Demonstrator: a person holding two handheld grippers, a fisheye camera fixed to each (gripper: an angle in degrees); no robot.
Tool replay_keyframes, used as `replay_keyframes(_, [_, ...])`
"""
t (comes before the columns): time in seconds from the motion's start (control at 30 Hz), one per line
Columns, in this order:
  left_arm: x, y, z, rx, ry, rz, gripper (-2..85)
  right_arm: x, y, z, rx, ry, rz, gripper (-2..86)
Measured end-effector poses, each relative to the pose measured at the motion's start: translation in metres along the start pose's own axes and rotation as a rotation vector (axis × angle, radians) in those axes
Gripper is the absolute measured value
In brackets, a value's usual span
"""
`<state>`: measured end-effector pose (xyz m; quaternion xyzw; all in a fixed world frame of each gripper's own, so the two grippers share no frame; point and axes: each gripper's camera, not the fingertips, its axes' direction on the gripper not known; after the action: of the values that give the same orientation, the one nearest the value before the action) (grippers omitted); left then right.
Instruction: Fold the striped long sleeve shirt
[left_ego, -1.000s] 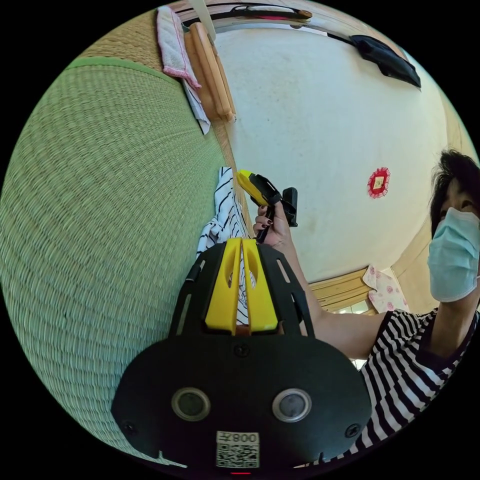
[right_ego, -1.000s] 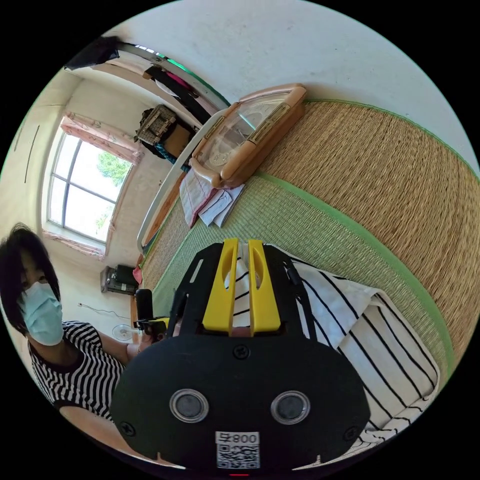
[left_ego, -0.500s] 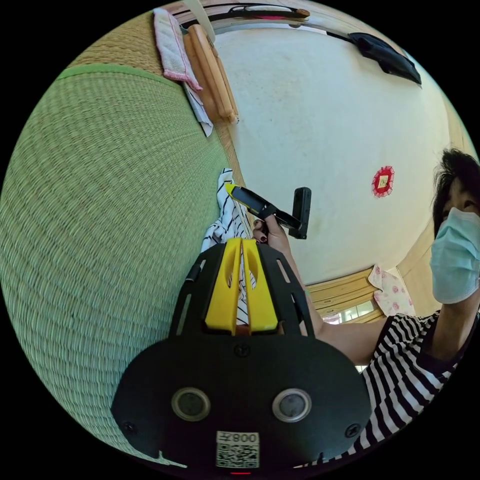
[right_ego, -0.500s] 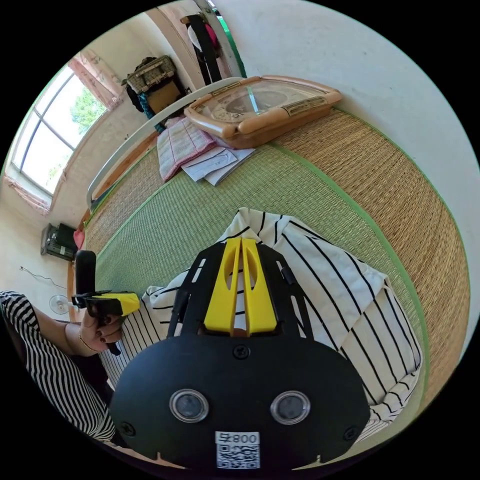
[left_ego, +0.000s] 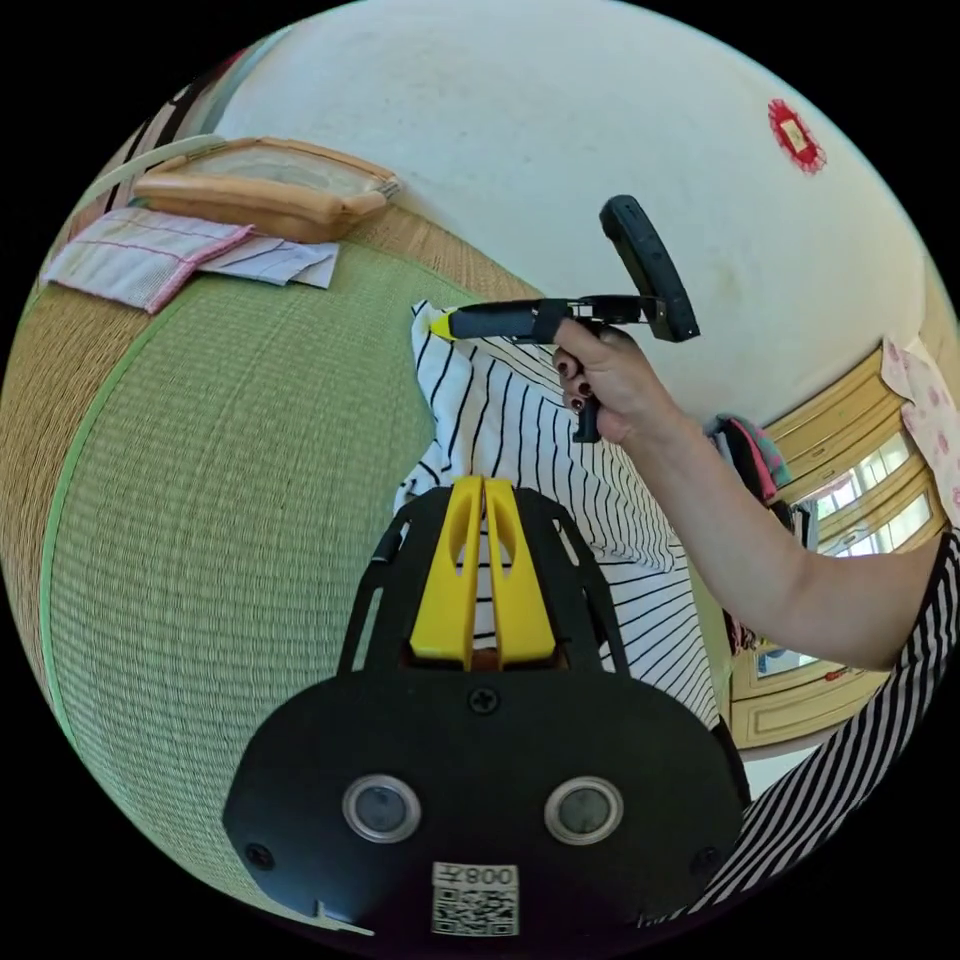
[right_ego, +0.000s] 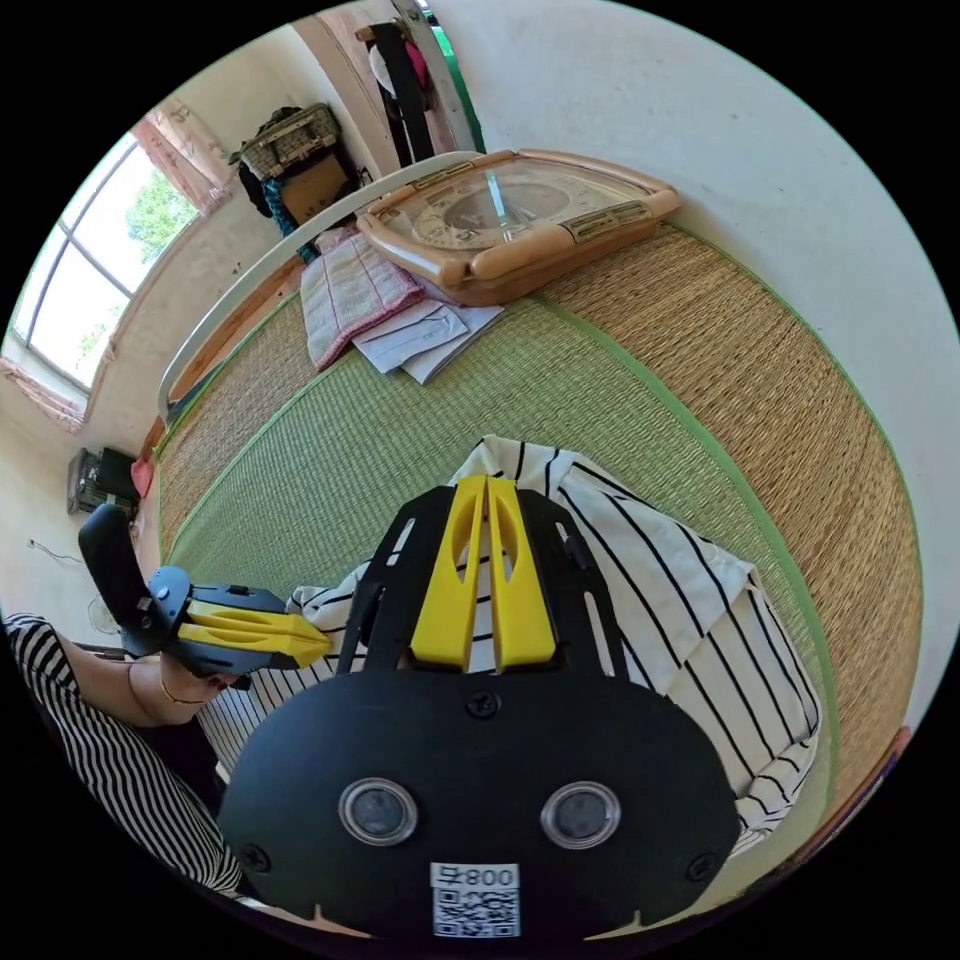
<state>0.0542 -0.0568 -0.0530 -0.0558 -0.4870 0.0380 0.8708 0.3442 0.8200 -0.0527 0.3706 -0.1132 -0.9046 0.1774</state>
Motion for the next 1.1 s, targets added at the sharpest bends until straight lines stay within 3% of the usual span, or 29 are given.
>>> replay_keyframes(0.23, [0.018, -0.047, -0.04, -0.026, 0.039, 0.024, 0.0, -0.002, -0.005, 0.005, -0.024, 0.003, 0.014, 0.1])
replay_keyframes(0.4, [0.034, -0.089, -0.049, -0.136, -0.169, 0.095, 0.1, -0.006, -0.004, 0.017, -0.027, 0.008, 0.015, 0.1])
replay_keyframes(1.1, [0.077, -0.191, -0.147, -0.187, -0.279, 0.184, 0.1, 0.034, 0.026, 0.075, -0.061, -0.039, 0.115, 0.0])
